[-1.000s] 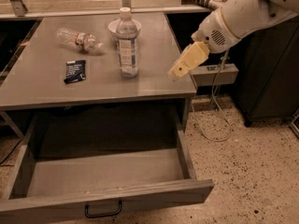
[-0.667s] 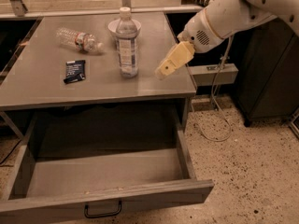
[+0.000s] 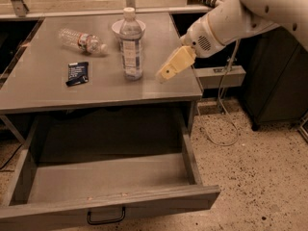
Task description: Place blue plastic bottle into top drawer
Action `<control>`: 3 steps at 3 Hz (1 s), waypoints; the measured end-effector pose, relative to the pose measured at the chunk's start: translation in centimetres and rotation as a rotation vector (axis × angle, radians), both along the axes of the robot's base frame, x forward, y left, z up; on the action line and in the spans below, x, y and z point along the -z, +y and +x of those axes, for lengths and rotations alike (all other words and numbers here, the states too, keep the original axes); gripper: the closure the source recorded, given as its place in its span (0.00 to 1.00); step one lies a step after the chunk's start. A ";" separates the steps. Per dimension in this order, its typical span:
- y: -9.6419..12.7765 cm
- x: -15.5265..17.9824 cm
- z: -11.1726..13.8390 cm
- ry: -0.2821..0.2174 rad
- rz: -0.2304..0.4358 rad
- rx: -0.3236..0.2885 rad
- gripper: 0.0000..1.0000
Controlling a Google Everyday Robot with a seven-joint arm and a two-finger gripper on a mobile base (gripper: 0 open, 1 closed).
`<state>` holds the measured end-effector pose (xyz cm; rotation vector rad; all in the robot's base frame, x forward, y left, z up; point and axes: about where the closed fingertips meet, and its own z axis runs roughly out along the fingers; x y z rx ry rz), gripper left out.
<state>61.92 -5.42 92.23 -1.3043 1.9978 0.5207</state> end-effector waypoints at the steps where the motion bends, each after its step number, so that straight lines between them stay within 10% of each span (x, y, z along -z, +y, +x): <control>1: 2.8 1.3 3.1 -0.031 0.074 0.021 0.00; 3: 6.5 1.9 7.9 -0.072 0.168 0.045 0.00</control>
Offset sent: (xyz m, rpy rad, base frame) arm 0.0950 0.0706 -0.0238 0.1882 -0.0917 -0.0686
